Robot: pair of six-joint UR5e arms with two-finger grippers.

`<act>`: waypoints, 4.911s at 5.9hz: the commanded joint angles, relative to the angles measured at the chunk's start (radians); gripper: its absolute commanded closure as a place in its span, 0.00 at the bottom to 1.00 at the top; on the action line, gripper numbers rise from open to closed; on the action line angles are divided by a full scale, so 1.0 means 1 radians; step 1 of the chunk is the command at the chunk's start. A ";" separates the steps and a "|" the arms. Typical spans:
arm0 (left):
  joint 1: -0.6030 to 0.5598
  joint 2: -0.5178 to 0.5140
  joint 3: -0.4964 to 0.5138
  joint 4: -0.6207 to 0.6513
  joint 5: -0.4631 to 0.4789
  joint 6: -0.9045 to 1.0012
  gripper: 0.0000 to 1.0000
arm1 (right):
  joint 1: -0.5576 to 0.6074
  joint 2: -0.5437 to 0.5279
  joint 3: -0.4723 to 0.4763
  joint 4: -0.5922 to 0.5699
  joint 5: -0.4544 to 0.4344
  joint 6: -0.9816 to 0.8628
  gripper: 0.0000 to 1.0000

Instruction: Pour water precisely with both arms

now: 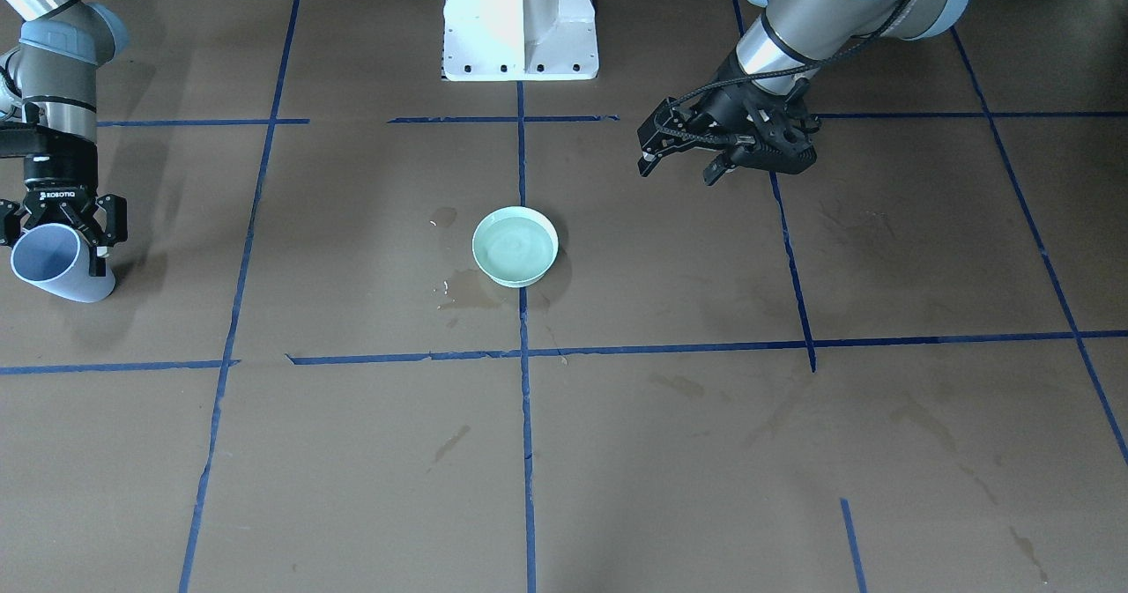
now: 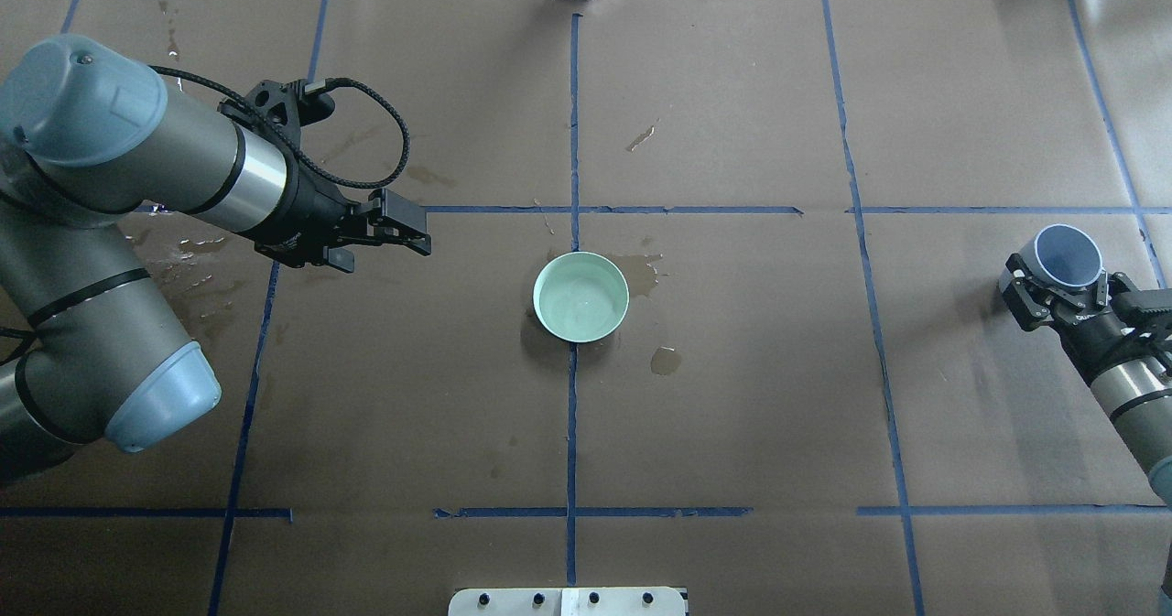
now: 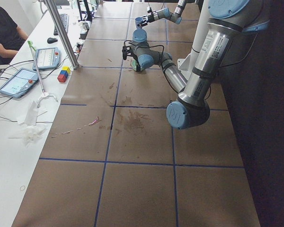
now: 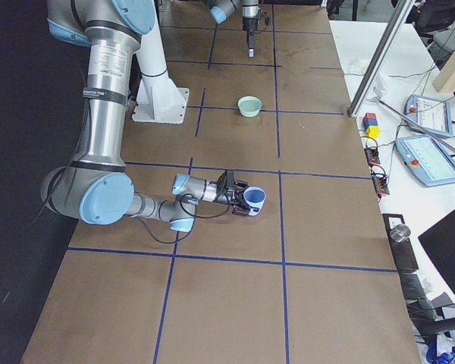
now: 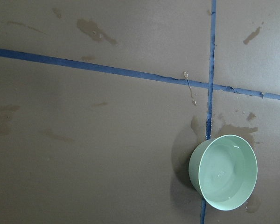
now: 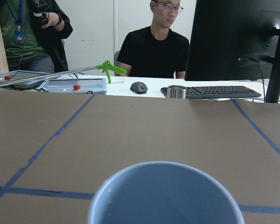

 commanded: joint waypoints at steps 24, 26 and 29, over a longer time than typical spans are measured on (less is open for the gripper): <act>0.204 -0.374 0.444 0.104 0.184 -0.121 0.01 | 1.141 -0.012 0.229 -0.743 1.705 -0.833 0.00; 0.205 -0.377 0.457 0.098 0.184 -0.141 0.04 | 1.155 -0.014 0.237 -0.915 1.752 -1.022 0.00; 0.202 -0.373 0.455 0.095 0.184 -0.141 0.04 | 1.155 -0.008 0.320 -1.254 1.714 -1.200 0.00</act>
